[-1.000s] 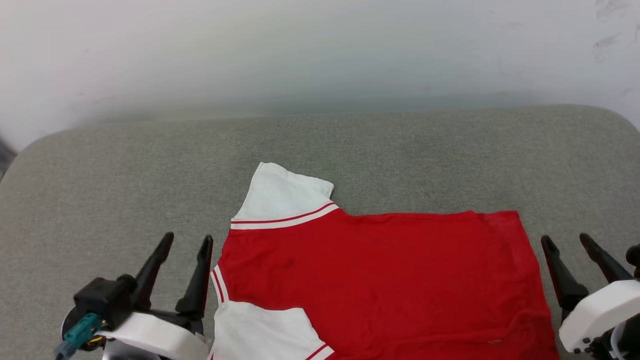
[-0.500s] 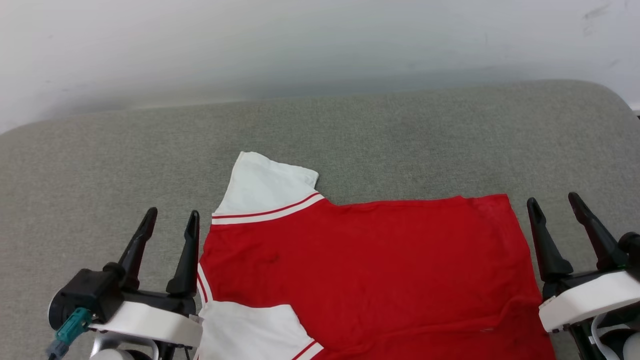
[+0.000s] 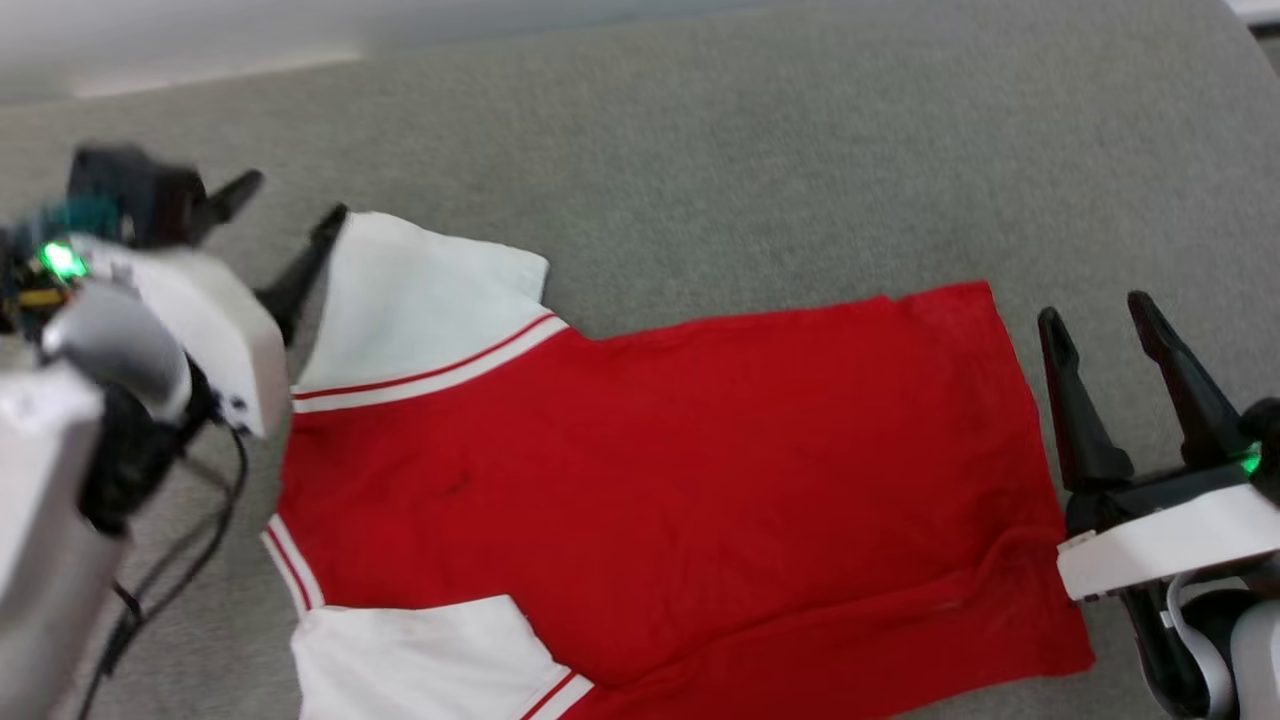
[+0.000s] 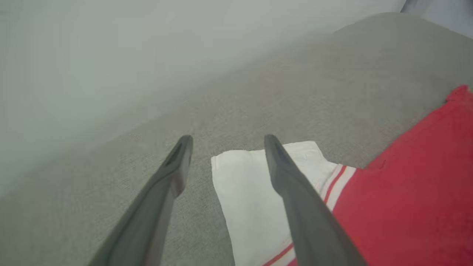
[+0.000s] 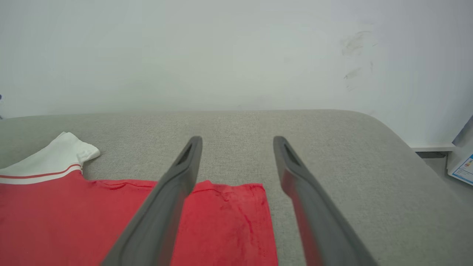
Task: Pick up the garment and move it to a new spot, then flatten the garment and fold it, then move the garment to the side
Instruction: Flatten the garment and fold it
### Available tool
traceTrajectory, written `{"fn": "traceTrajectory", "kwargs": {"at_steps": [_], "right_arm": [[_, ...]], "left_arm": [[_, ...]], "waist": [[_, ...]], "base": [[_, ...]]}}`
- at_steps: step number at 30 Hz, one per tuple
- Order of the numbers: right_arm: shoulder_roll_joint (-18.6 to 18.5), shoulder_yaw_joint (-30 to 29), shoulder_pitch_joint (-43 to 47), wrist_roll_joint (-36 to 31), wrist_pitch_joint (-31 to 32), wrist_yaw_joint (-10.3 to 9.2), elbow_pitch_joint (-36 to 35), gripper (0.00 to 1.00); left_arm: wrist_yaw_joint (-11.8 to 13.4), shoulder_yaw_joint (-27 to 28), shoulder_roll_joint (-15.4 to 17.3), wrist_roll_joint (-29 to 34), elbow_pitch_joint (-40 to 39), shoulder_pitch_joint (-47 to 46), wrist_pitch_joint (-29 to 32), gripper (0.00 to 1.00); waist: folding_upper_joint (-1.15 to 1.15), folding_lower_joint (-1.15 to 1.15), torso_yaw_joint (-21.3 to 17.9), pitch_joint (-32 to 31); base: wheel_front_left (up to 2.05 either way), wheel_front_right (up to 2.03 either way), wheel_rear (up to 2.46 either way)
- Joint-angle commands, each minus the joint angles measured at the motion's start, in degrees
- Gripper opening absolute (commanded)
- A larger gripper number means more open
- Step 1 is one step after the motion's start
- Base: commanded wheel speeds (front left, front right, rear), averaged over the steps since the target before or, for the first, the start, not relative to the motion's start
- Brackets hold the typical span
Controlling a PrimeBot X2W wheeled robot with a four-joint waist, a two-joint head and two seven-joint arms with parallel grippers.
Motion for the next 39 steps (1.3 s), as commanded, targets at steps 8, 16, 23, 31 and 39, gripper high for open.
{"fn": "traceTrajectory", "kwargs": {"at_steps": [8,16,23,31,39], "right_arm": [[0.55,2.54,-3.45,0.26,-1.96,-0.02,1.06,1.00],[0.33,5.08,-4.19,1.18,-3.14,-0.02,3.12,1.00],[-0.25,6.93,-4.64,2.19,-3.81,-0.03,3.54,1.00],[-1.94,7.43,-5.04,2.38,-2.86,-0.03,3.26,1.00],[-8.46,8.38,-5.28,3.91,6.27,-0.03,2.71,1.00]], "left_arm": [[-0.69,-4.26,5.02,-10.62,7.66,-14.92,28.17,1.00],[-0.35,-6.37,6.14,-10.37,12.25,-20.80,36.51,1.00],[-0.33,-9.10,5.58,-10.91,16.67,-18.84,40.36,0.51],[-0.70,-9.46,4.55,-11.29,17.25,-18.04,34.06,0.00],[-0.85,-13.58,4.63,-11.20,11.75,-17.03,21.27,0.00]], "waist": [[0.00,-0.01,-5.16,7.57],[0.00,-0.01,-7.60,10.21],[0.00,-0.01,-8.44,11.11],[0.00,-0.01,-7.05,9.82],[0.00,-0.01,-3.67,4.30]], "base": [[0.00,0.00,0.00],[0.00,0.00,0.00],[0.00,0.00,0.00],[0.00,0.00,0.00],[0.00,0.00,0.00]]}}
